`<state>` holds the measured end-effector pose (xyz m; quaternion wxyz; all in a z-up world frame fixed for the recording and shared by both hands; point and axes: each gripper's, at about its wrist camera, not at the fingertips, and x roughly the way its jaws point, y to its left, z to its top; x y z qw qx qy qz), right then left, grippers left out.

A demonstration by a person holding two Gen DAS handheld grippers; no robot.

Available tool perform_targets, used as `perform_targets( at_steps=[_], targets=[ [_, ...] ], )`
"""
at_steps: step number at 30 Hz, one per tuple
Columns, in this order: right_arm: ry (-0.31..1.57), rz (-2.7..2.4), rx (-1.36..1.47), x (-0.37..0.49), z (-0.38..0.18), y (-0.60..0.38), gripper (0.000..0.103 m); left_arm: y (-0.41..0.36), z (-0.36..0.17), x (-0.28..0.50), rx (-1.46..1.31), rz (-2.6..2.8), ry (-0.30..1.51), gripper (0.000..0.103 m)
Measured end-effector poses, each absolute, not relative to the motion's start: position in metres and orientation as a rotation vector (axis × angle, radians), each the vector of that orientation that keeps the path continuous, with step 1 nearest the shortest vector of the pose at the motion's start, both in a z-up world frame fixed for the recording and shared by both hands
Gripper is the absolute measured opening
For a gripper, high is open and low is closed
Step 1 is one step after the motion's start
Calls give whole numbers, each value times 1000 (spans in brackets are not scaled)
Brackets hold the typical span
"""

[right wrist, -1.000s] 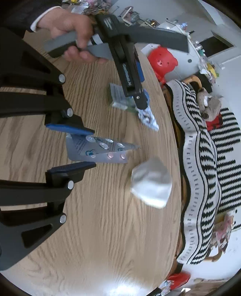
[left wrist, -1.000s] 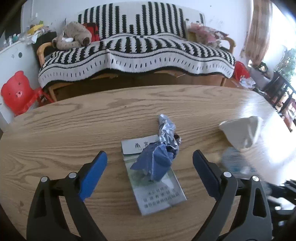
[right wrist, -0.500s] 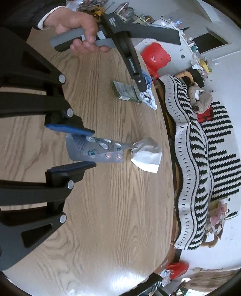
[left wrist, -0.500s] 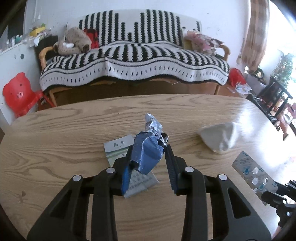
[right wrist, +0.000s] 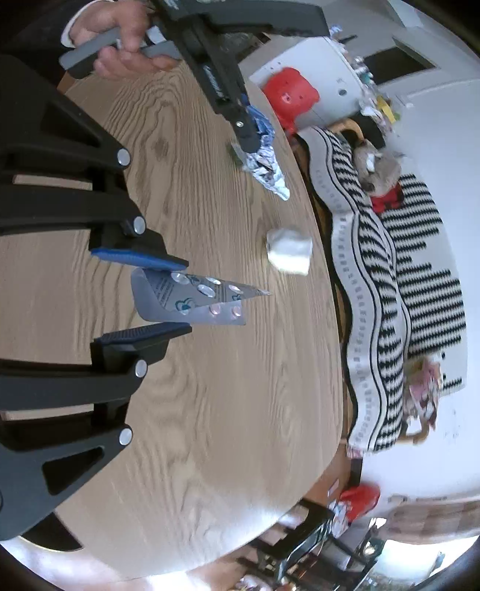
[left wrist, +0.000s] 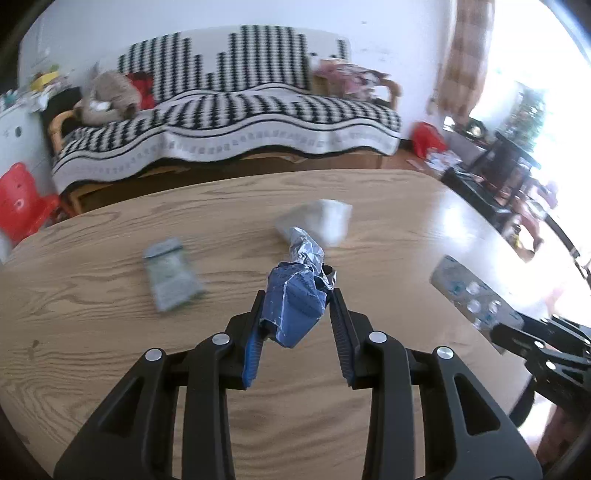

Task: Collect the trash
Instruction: 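Carry the foil wrapper and blister pack over the bin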

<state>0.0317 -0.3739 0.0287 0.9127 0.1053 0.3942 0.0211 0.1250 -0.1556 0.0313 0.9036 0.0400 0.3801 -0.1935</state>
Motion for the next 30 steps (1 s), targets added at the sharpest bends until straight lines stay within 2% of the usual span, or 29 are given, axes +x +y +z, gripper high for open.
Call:
perform_targets(
  at_steps=[15, 30],
  targets=[
    [763, -234, 346, -91, 21, -527, 29, -344, 25, 17, 228, -772, 750, 33],
    [763, -476, 481, -226, -15, -651, 29, -450, -9, -77, 320, -1053, 790, 33]
  ],
)
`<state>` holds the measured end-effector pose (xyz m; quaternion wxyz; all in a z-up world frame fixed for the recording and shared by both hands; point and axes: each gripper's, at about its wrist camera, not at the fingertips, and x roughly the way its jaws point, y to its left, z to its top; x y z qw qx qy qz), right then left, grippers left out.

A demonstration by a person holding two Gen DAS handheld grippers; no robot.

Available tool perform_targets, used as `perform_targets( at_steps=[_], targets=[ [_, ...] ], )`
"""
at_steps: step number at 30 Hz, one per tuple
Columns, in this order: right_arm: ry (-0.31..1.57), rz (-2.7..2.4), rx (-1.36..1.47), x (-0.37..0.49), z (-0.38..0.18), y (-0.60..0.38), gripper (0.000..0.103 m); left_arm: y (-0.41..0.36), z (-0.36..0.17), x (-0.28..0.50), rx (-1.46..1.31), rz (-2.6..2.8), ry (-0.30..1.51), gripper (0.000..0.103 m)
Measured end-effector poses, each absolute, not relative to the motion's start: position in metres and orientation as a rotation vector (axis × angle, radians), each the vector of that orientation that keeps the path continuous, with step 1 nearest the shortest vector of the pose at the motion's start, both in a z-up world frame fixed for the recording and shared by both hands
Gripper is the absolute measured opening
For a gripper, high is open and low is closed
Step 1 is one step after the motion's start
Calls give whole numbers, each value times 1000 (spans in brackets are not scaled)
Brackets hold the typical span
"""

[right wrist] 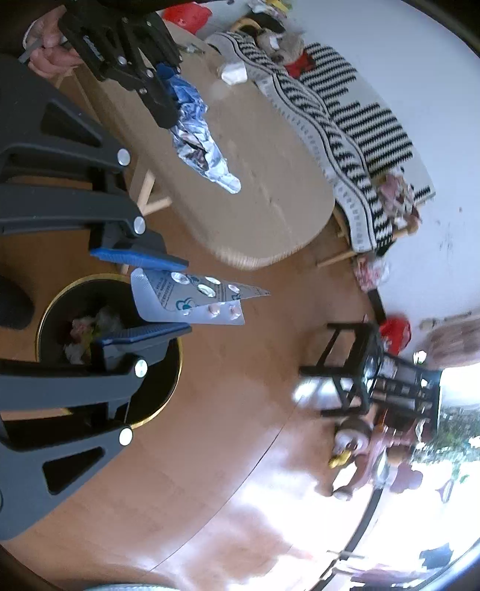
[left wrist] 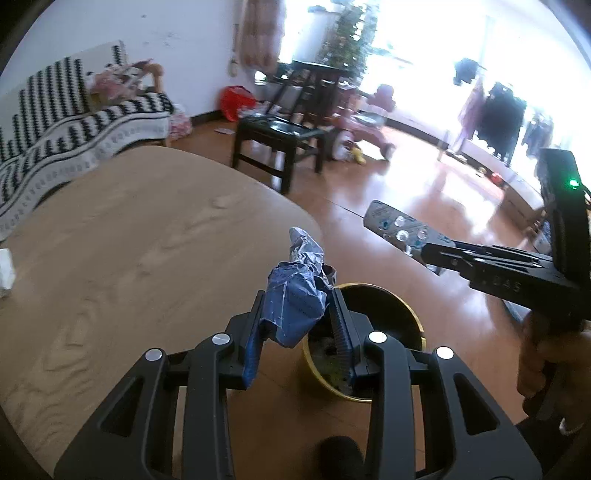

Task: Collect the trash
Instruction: 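Carry the foil wrapper and blister pack over the bin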

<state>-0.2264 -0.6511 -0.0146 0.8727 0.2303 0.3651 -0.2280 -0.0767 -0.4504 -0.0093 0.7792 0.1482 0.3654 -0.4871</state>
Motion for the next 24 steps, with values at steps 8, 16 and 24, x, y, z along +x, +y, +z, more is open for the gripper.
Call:
perform_targets(
  at_steps=[8, 16, 24],
  targets=[
    [817, -537, 542, -252, -40, -673, 29, -482, -32, -98, 361, -1132, 833, 33],
    [837, -547, 558, -253, -44, -672, 29, -503, -47, -103, 386, -1162, 870, 33],
    [839, -544, 564, -252, -43, -673, 29, -512, -54, -102, 399, -1166, 884, 33]
  ],
)
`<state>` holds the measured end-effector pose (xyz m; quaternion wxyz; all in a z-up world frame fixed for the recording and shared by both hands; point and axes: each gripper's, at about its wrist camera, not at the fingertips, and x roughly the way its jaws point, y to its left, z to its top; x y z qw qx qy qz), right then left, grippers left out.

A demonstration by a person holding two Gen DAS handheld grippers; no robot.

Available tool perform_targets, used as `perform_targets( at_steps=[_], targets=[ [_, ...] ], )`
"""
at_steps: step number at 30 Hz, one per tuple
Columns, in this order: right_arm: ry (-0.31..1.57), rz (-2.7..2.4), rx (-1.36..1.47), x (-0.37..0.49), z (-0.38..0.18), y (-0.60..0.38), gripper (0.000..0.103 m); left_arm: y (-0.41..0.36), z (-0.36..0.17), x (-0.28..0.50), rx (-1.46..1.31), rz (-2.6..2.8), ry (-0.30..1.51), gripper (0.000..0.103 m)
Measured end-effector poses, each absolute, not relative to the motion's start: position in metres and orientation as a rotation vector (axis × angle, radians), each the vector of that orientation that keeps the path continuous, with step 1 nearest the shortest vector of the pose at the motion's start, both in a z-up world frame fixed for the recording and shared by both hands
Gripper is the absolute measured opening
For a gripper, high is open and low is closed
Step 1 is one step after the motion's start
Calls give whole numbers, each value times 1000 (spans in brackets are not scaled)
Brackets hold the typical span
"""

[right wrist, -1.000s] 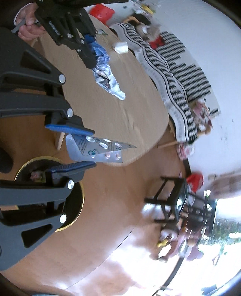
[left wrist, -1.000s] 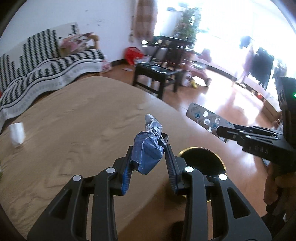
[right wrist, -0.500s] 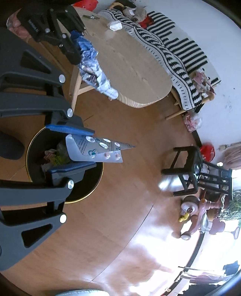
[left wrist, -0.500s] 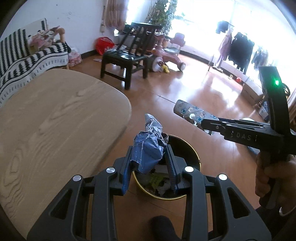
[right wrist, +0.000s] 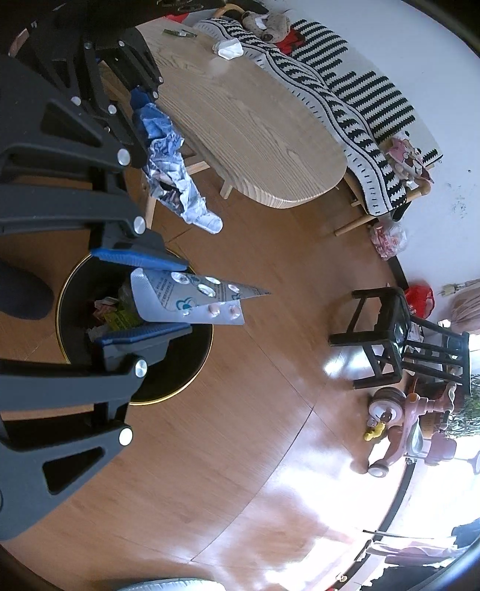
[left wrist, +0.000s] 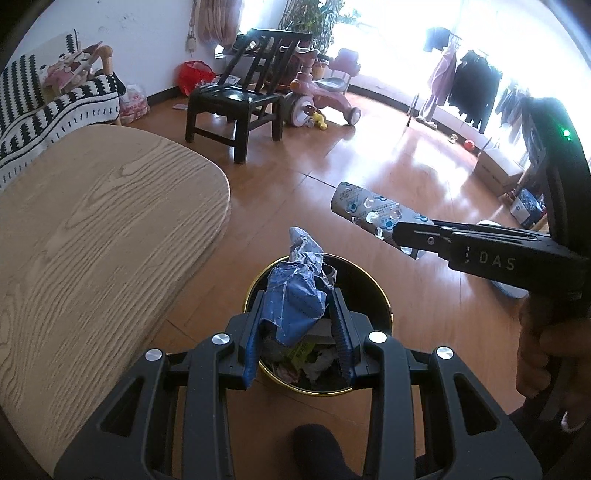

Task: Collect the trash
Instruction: 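Carry the foil wrapper and blister pack over the bin, then open both tools to drop the foil wrapper and blister pack into the bin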

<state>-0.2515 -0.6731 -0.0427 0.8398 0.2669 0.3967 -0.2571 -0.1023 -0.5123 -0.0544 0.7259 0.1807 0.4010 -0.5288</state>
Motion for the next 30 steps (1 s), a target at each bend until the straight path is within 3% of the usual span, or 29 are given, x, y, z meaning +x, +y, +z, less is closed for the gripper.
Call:
perform_targets(
  at_steps=[15, 16, 18, 19, 23, 30],
  targets=[
    [831, -554, 578, -253, -43, -679, 30, -522, -65, -105, 417, -1195, 914, 34],
    [832, -556, 583, -252, -44, -680, 31, -523, -66, -104, 422, -1197, 919, 37],
    [831, -555, 588, -253, -44, -681, 53, -523, -69, -105, 433, -1195, 925, 46],
    [823, -561, 582, -253, -43, -679, 55, -522, -69, -104, 434, -1196, 926, 52],
    [815, -562, 581, -253, -41, -676, 57, -521, -70, -103, 438, -1185, 920, 62],
    [815, -556, 567, -249, -39, -674, 57, -512, -67, -94, 423, -1155, 915, 65]
  ],
)
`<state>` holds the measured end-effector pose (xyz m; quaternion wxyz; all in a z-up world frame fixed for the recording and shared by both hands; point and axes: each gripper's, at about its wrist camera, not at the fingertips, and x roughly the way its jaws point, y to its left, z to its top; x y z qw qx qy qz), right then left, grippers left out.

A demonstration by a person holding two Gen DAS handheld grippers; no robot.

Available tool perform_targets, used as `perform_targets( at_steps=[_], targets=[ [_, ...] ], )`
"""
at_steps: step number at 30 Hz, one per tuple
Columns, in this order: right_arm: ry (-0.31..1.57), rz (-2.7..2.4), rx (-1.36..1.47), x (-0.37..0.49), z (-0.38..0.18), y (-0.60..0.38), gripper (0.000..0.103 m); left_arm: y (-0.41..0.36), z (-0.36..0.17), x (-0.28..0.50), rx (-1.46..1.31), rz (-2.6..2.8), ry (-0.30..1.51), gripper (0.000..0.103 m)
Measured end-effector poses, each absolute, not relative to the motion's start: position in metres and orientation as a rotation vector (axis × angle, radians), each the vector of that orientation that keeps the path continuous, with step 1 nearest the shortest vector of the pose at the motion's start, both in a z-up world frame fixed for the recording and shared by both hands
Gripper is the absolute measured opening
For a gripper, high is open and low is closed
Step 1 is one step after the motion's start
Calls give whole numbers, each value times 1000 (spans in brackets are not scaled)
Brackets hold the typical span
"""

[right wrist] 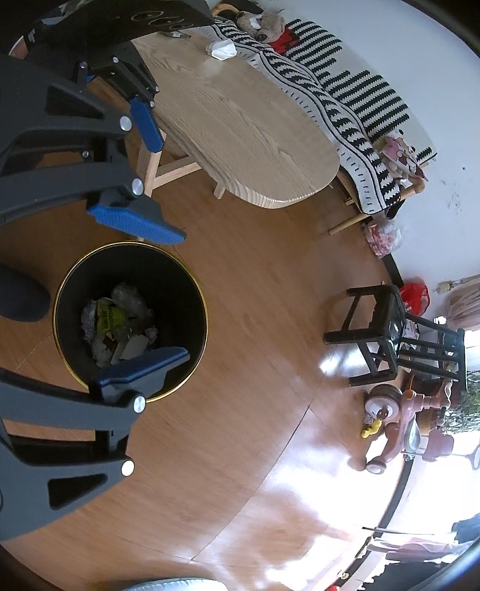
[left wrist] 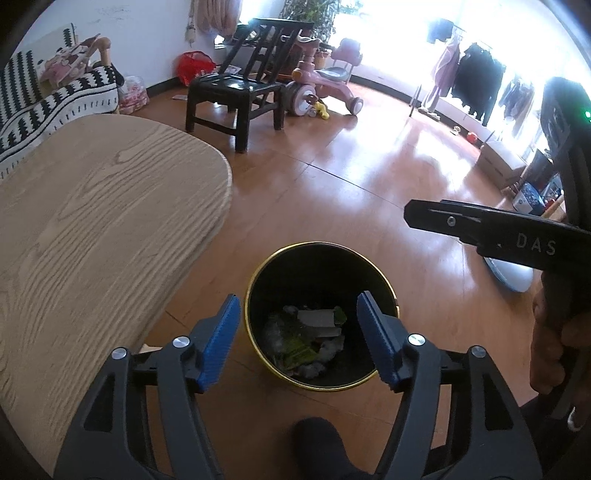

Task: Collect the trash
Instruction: 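Open both tools to drop the foil wrapper and blister pack into the bin, then swing both open tools back over the table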

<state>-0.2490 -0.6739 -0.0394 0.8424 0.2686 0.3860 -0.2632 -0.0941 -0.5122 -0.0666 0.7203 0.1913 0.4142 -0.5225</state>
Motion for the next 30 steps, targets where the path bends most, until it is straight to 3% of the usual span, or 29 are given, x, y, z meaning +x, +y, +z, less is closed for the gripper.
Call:
perform_targets(
  at_steps=[4, 9, 12, 19, 30],
  targets=[
    [808, -555, 548, -242, -34, -669, 64, -501, -62, -88, 407, -1132, 909, 75],
    [785, -543, 521, -223, -21, -657, 85, -477, -47, -74, 373, -1095, 890, 88],
    [770, -535, 496, -205, -13, -645, 91, -457, -34, -60, 347, -1054, 871, 93],
    [762, -453, 456, -136, 4, -603, 94, -385, -8, 2, 285, -848, 840, 96],
    [800, -250, 356, -5, 14, -494, 94, -212, 0, 114, 100, -428, 863, 96]
  ],
)
